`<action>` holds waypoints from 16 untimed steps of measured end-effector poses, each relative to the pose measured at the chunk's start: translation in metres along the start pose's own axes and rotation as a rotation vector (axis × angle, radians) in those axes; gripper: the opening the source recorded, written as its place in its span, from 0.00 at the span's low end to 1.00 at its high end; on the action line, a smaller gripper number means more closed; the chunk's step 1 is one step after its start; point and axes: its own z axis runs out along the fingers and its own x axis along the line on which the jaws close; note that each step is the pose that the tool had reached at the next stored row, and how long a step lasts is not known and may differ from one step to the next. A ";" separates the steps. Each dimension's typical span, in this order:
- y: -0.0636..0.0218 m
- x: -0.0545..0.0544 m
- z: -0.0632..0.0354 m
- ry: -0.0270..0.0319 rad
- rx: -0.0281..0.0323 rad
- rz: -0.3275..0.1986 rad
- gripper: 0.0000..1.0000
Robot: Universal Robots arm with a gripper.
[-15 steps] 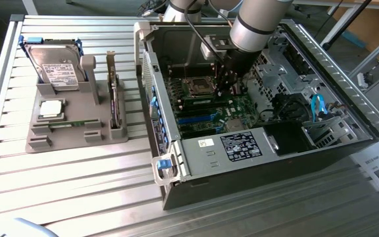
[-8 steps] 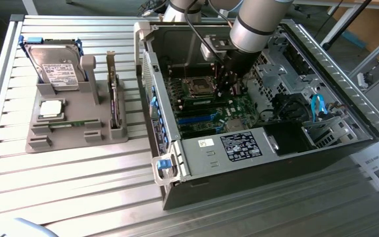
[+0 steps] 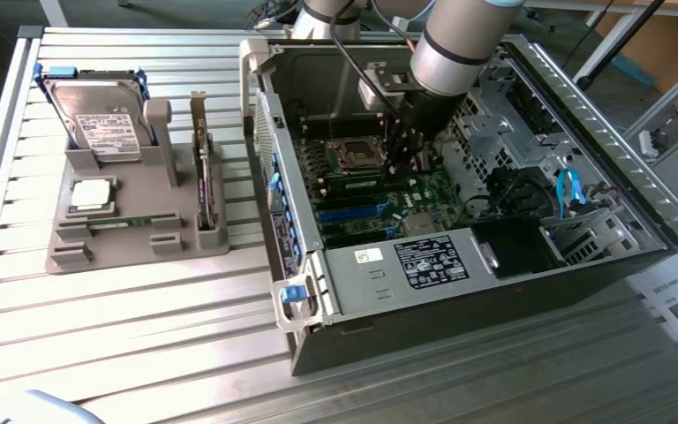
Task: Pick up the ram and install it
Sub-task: 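Insert the ram into the slot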
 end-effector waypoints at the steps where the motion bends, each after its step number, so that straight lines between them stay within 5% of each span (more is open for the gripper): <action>1: 0.0000 0.000 0.0004 -0.0002 0.0002 0.000 0.12; 16: -0.0001 0.000 0.0039 0.0002 0.0006 0.000 0.12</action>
